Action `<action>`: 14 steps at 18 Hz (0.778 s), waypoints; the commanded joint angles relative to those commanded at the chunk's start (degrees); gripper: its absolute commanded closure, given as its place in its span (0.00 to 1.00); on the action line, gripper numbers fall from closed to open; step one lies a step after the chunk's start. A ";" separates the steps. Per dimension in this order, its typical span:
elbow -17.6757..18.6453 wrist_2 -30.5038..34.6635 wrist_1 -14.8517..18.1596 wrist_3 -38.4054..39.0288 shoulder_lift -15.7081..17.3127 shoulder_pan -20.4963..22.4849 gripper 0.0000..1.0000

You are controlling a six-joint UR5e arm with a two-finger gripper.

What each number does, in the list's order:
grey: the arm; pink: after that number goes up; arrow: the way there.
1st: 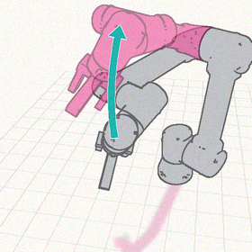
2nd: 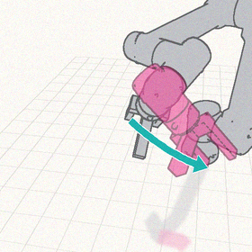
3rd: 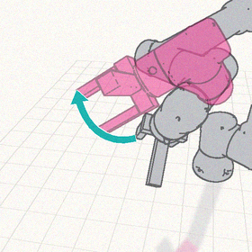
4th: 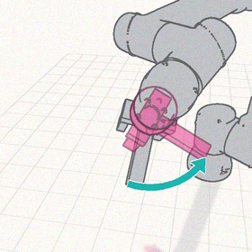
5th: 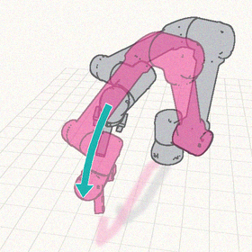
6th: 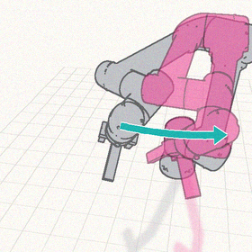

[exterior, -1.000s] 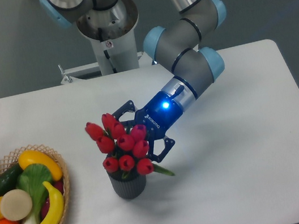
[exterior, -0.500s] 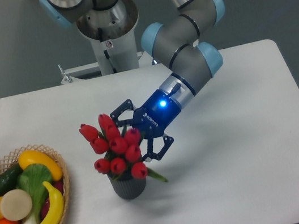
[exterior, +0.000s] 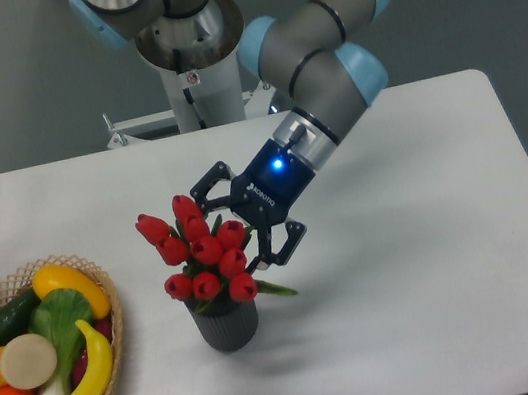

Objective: Insert the flowers into the vase

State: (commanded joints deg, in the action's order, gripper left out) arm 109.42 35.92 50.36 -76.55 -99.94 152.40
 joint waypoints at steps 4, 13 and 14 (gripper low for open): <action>0.18 1.70 0.00 0.17 2.37 -0.17 0.00; 0.00 18.38 0.18 -0.09 9.75 0.79 0.00; 0.00 20.31 0.26 -0.18 10.81 2.97 0.00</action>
State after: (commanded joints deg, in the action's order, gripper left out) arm 109.42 56.23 50.62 -76.73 -89.13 155.37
